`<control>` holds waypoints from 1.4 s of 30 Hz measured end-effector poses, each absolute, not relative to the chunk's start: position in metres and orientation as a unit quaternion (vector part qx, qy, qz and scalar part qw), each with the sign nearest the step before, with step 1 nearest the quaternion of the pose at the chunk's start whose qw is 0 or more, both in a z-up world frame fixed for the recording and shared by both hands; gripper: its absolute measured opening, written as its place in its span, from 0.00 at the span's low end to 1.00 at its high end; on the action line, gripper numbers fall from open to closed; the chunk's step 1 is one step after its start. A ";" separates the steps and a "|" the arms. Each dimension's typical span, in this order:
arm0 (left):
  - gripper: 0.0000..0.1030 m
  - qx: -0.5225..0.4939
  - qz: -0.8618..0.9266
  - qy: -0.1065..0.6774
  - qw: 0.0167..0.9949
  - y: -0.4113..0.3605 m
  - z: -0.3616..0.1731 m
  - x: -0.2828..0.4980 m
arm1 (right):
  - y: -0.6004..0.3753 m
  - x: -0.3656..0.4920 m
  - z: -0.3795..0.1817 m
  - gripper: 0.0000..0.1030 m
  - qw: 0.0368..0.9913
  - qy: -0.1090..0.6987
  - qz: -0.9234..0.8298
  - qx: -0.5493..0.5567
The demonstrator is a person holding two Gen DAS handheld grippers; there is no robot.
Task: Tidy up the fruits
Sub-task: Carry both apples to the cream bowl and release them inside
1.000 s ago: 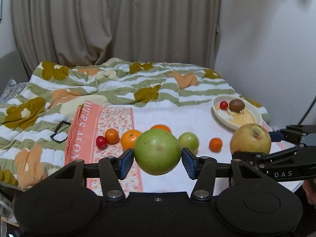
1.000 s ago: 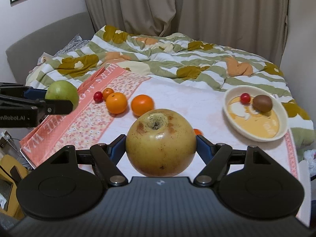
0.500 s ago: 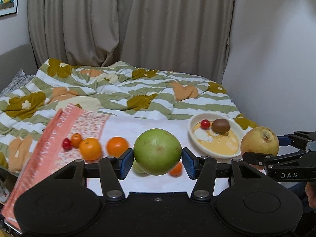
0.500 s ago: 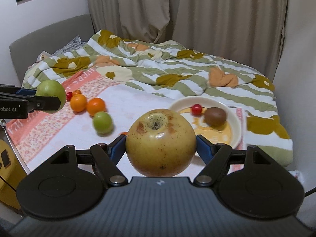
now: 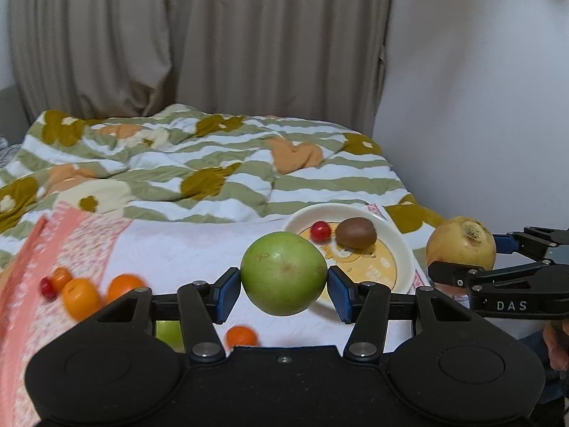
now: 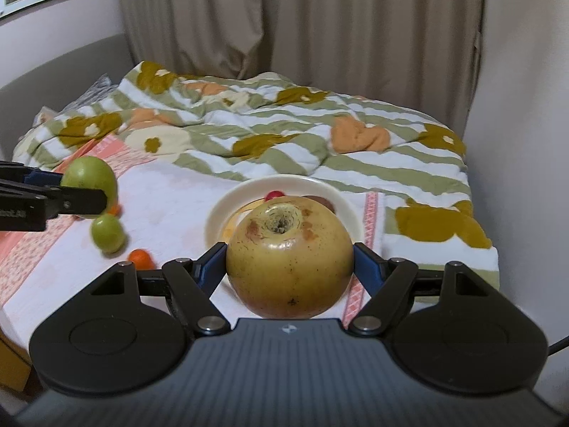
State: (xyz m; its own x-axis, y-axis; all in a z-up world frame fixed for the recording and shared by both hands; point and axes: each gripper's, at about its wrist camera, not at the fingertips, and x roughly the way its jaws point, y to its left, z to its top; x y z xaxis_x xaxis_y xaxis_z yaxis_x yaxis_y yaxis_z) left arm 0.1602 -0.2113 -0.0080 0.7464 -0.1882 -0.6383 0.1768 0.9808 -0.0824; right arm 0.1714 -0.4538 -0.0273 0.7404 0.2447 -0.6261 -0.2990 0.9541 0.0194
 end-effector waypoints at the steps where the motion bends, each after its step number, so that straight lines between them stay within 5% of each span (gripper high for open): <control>1: 0.56 -0.009 -0.104 0.345 0.933 -0.215 -0.011 0.169 | -0.457 0.176 -0.029 0.88 0.932 0.331 0.142 -0.040; 28: 0.57 0.142 -0.181 0.416 0.880 -0.292 -0.110 0.303 | -0.491 0.259 -0.070 0.88 0.922 0.383 0.066 0.002; 29: 0.61 0.142 -0.181 0.410 0.883 -0.292 -0.108 0.303 | -0.491 0.260 -0.070 0.88 0.921 0.383 0.064 0.004; 31: 0.97 0.145 -0.181 0.391 0.891 -0.294 -0.105 0.301 | -0.494 0.261 -0.070 0.88 0.922 0.383 0.060 0.009; 32: 1.00 0.150 -0.178 0.381 0.895 -0.294 -0.103 0.299 | -0.496 0.260 -0.069 0.88 0.922 0.383 0.059 0.010; 42: 1.00 0.152 -0.168 0.380 0.897 -0.277 -0.084 0.281 | -0.492 0.263 -0.062 0.88 0.922 0.380 0.072 0.006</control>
